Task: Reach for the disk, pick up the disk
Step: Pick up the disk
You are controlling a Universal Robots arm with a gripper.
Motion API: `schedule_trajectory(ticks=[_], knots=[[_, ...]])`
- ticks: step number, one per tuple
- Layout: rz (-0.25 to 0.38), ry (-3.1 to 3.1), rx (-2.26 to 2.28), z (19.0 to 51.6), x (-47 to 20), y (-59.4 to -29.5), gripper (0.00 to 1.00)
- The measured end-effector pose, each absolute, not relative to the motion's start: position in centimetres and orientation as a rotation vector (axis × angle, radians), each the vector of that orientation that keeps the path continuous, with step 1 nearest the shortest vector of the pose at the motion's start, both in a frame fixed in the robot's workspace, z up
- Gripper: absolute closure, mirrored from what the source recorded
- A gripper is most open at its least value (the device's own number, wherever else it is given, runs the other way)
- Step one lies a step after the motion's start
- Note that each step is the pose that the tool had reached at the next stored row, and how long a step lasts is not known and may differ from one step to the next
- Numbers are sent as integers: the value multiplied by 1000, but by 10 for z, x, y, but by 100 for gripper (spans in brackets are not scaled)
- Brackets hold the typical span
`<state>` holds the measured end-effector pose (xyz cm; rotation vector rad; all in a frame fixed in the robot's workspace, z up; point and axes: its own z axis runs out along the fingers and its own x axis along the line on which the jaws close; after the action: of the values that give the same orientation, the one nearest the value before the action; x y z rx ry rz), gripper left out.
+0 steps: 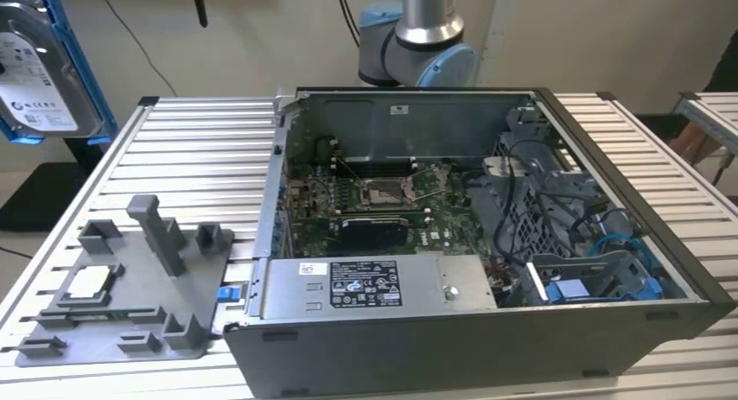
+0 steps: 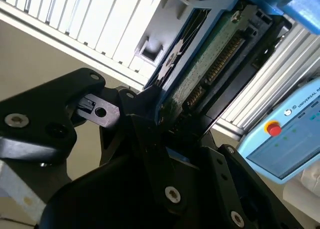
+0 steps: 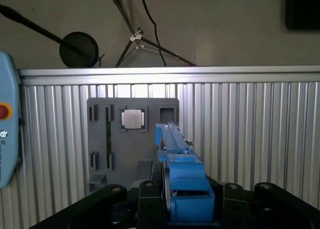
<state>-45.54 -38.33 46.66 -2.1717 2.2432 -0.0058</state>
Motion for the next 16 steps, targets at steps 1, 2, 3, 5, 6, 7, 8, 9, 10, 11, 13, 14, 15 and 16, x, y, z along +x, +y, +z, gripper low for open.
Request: schedule_trajectory(ticks=[1,2,3,5,6,7,8,9,10,11,13,14,15,16], knots=[[-6,2243,-2172,467,-455,-383,100],[-6,2243,-2172,467,-455,-383,100],[-6,2243,-2172,467,-455,-383,100],[-6,2244,-2172,467,-454,-383,100],[-6,2243,-2172,467,-454,-383,100],[-6,2244,-2172,467,-453,-383,100],[-6,2243,-2172,467,-452,-383,100],[-6,2243,-2172,467,-451,-383,100],[-6,2243,-2172,467,-449,-383,100],[-6,2244,-2172,467,-446,-383,100],[-6,2243,-2172,467,-438,-383,100],[-6,2243,-2172,467,-435,-383,100],[-6,2243,-2172,467,-431,-383,100],[-6,2243,-2172,467,-427,-383,100]])
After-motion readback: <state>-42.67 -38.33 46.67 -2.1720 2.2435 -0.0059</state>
